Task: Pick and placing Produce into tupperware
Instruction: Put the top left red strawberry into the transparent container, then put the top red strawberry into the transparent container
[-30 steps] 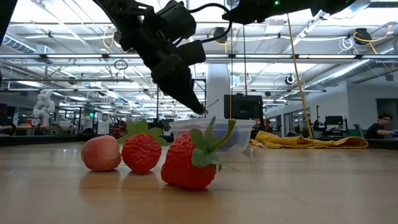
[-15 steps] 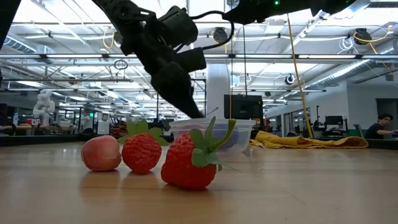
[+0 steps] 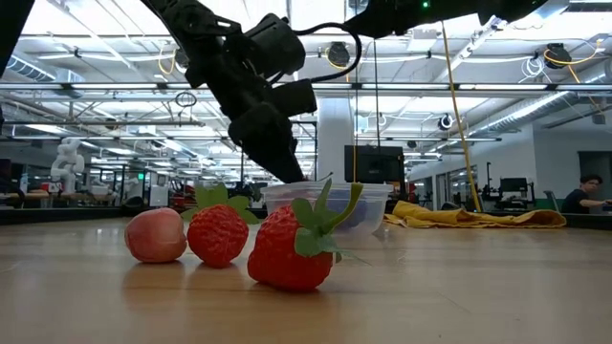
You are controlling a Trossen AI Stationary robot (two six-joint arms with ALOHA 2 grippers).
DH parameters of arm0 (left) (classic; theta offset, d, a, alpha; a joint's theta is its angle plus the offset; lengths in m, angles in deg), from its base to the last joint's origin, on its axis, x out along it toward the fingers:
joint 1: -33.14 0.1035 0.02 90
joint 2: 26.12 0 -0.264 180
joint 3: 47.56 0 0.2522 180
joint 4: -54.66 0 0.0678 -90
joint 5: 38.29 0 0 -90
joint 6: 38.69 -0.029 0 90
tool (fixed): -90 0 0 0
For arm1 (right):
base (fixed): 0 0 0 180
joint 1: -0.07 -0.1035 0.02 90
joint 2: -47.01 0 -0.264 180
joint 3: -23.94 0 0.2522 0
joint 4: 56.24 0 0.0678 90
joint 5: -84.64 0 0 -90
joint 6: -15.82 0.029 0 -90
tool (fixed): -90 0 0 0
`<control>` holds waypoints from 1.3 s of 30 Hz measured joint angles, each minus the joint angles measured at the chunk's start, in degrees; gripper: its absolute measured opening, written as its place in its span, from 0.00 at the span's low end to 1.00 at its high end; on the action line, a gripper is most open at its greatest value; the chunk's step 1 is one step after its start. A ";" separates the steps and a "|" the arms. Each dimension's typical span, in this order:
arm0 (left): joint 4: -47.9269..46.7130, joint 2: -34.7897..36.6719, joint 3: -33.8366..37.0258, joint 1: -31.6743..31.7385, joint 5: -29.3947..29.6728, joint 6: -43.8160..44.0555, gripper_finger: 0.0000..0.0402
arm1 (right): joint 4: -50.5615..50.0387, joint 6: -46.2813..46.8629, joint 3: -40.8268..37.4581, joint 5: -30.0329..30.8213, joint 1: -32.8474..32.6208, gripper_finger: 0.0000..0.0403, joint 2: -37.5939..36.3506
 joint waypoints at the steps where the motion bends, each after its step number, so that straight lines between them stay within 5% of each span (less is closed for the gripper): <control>1: 0.15 0.00 0.00 0.00 0.00 0.00 0.32 | 0.00 0.00 0.00 0.00 0.00 0.76 -0.01; 10: -0.38 0.00 0.00 0.00 0.00 -0.88 0.35 | -0.06 0.00 0.00 0.00 0.00 0.76 -0.02; 27: 0.49 1.23 0.00 0.61 3.02 0.71 0.64 | -1.32 0.00 0.00 0.00 0.00 0.76 0.00; 39: -5.12 14.24 0.00 -2.03 2.95 5.45 0.65 | -1.40 0.00 0.00 0.00 0.00 0.76 -0.02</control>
